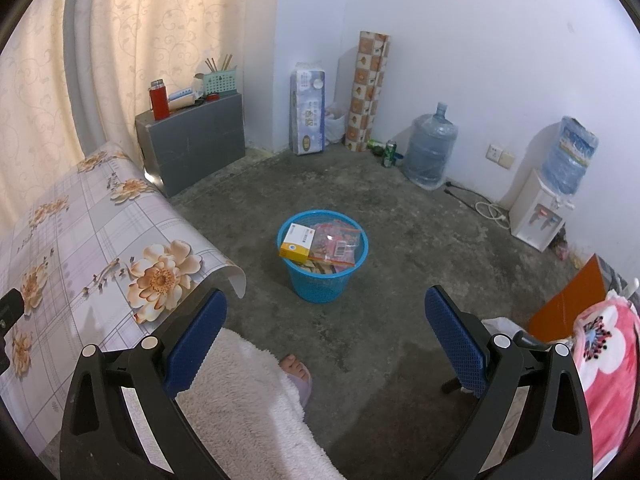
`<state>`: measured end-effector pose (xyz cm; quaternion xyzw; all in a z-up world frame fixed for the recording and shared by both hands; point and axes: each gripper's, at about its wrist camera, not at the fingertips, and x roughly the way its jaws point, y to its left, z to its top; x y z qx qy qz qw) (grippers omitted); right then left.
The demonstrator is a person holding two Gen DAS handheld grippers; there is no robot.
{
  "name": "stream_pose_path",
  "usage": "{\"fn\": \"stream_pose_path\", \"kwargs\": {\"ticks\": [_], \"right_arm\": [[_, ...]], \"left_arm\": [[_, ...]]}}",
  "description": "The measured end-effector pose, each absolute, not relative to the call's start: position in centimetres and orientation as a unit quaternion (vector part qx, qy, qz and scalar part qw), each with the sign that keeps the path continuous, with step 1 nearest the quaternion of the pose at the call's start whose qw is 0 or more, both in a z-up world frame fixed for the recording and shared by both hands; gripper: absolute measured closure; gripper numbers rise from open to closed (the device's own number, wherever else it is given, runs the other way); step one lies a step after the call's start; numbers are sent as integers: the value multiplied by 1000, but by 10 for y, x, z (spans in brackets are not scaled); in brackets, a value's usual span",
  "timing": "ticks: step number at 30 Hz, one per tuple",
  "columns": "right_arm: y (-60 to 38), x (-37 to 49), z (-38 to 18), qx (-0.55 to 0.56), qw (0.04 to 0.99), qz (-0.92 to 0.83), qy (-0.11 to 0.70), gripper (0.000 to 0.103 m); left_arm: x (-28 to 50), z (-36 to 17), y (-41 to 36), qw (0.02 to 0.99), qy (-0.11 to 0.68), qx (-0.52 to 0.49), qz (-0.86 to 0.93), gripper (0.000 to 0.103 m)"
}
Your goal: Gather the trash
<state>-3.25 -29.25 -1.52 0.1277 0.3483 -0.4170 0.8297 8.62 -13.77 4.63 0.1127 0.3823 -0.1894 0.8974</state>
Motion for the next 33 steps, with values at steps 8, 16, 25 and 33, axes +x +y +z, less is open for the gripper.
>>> {"fn": "stream_pose_path", "kwargs": {"ticks": [8,16,25,33], "right_arm": [[-294,-33,-14,127,830,-415,350,8],[-295,-32,-14,127,831,-414,350,8],[-296,-32,-14,126,831,-414,350,8],[-296,-32,-14,127,831,-414,350,8]], "left_arm": [[86,46,-138,897,383,112,-190,5],[85,45,-138,897,383,112,-191,5],[85,46,-139,897,383,112,-191,5],[86,47,-138,897,383,112,-190,5]]}}
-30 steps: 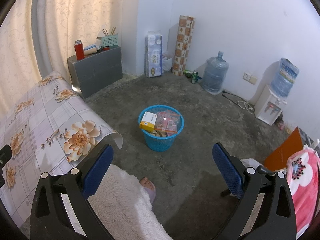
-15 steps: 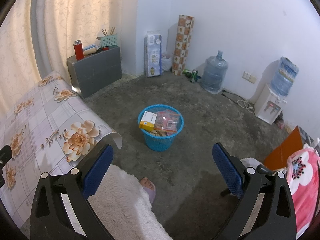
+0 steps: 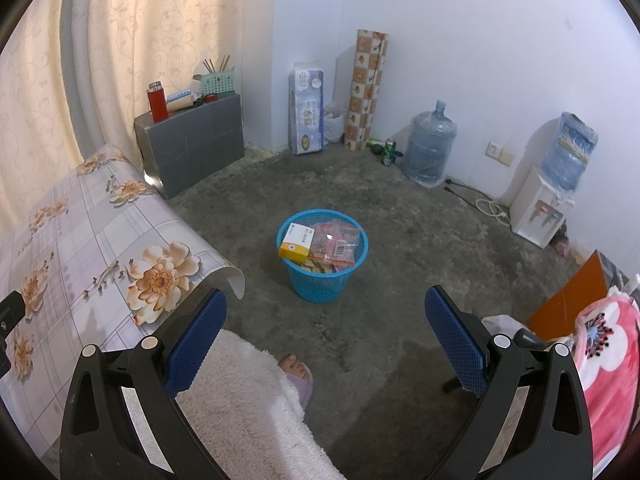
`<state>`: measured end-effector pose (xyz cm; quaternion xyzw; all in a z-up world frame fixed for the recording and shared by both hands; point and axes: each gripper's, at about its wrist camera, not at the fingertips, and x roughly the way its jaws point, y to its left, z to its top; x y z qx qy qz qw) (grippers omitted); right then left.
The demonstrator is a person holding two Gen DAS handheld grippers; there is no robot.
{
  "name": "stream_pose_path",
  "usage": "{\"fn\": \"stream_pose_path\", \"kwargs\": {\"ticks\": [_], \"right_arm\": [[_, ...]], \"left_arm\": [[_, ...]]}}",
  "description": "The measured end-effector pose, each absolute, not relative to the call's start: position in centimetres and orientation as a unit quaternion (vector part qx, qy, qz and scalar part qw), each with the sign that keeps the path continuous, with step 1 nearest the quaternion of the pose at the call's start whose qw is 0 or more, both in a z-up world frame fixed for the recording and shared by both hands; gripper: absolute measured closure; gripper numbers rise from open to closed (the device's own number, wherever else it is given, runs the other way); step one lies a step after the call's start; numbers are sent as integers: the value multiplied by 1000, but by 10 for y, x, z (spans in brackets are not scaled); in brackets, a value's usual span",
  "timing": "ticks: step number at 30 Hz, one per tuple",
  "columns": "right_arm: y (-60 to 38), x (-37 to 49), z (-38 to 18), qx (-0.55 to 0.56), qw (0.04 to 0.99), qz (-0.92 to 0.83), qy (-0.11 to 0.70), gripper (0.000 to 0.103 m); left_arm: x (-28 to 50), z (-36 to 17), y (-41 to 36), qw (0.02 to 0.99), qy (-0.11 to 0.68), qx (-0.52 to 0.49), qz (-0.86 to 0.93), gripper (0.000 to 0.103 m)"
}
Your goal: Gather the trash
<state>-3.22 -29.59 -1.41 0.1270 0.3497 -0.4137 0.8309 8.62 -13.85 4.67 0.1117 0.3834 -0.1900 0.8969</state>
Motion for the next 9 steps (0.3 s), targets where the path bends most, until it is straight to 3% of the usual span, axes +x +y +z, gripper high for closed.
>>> {"fn": "stream_pose_path", "kwargs": {"ticks": [9], "right_arm": [[-296,-32,-14,126,831,-414,351,8]], "left_arm": [[83,45,-141,897,383,112,-191,5]]}}
